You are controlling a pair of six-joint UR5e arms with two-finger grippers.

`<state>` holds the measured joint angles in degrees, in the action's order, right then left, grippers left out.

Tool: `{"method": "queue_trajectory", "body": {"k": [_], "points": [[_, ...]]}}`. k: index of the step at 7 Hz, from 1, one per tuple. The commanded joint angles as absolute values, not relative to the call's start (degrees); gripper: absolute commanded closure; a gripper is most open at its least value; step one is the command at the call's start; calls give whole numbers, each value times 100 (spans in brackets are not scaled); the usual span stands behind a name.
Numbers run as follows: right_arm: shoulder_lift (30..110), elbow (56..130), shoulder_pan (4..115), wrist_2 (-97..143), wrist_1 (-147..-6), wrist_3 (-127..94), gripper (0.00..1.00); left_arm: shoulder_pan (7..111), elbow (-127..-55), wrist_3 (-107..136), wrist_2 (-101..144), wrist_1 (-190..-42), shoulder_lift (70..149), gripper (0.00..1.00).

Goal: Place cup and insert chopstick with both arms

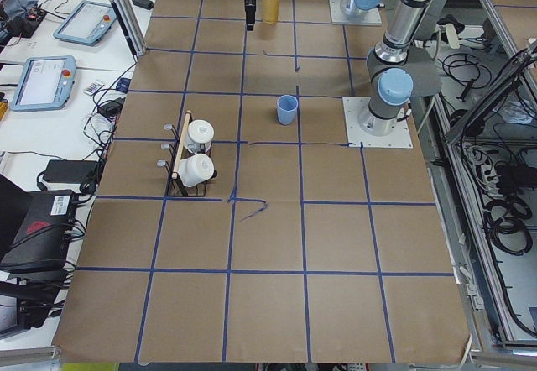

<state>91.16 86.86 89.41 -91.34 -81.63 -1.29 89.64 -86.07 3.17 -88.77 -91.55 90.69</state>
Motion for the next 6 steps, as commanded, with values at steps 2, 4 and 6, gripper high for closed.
{"method": "queue_trajectory", "body": {"k": [2,4,6], "points": [[9106,8692,8921,-9141,-8148,-167,0,8965,-8640,308,-8877,-9158,9044,0],[9097,8692,8921,-9149,-8051,-150,0,8965,-8622,308,-8877,-9158,9053,0],[9044,8710,8790,-9149,-8077,-794,0,8738,-8832,-1094,-8955,-9167,8922,0]]}}
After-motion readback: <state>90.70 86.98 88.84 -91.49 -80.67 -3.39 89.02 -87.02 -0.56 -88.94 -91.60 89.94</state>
